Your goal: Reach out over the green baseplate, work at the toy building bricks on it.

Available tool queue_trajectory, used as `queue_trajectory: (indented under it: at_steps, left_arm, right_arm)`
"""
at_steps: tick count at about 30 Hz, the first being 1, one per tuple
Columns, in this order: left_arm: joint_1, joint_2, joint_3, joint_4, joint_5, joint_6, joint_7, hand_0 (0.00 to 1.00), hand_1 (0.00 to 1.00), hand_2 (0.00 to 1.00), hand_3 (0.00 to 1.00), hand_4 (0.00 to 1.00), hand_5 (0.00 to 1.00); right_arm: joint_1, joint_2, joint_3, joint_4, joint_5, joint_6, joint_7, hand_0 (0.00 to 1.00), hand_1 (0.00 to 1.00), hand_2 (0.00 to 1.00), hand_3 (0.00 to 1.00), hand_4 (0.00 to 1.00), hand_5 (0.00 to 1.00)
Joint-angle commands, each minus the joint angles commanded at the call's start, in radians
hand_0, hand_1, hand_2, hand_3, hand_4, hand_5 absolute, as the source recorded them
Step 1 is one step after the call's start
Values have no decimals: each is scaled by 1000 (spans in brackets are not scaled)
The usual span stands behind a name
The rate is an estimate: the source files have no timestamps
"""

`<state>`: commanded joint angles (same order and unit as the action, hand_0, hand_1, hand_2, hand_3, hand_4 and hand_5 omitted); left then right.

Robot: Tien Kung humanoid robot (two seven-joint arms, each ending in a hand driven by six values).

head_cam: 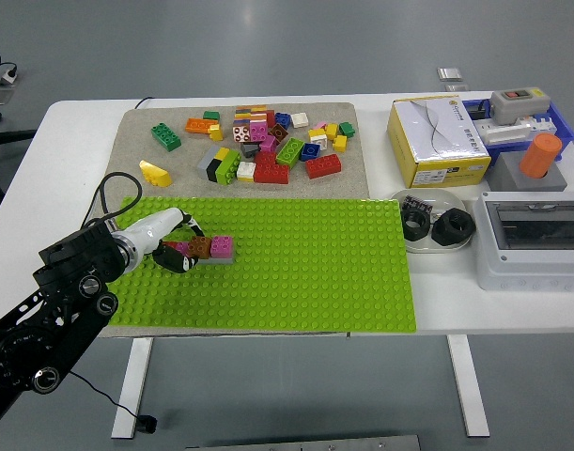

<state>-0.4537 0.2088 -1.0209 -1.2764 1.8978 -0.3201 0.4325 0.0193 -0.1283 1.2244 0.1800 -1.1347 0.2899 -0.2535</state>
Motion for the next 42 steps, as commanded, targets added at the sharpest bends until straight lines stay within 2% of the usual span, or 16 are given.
queue_trajectory:
  at_steps: [3,28,38,39,42]
  left_arm:
    - [0,0,0,0,0,0,-1,968,941,937,697,591,2]
    - [4,-1,4,-18,6,-3,-2,970,947,941,696,622,2]
    - [10,14,11,-47,-4,-24,5,971,948,943,715,644,2]
    - [9,16,11,-51,-3,-24,4,972,949,946,770,694,2]
    - [6,24,5,-60,0,-24,-1,972,949,946,770,694,2]
  right_arm:
    - [0,0,0,0,0,0,0,685,670,659,890,635,998]
    - [-4,1,4,0,-3,1,-2,685,669,660,890,634,998]
    - [-6,1,6,0,-5,2,-3,685,670,659,890,632,998]
    - [-6,1,6,0,-5,2,-4,685,671,659,890,632,998]
    - [-7,1,7,0,-6,3,-4,685,671,659,890,632,998]
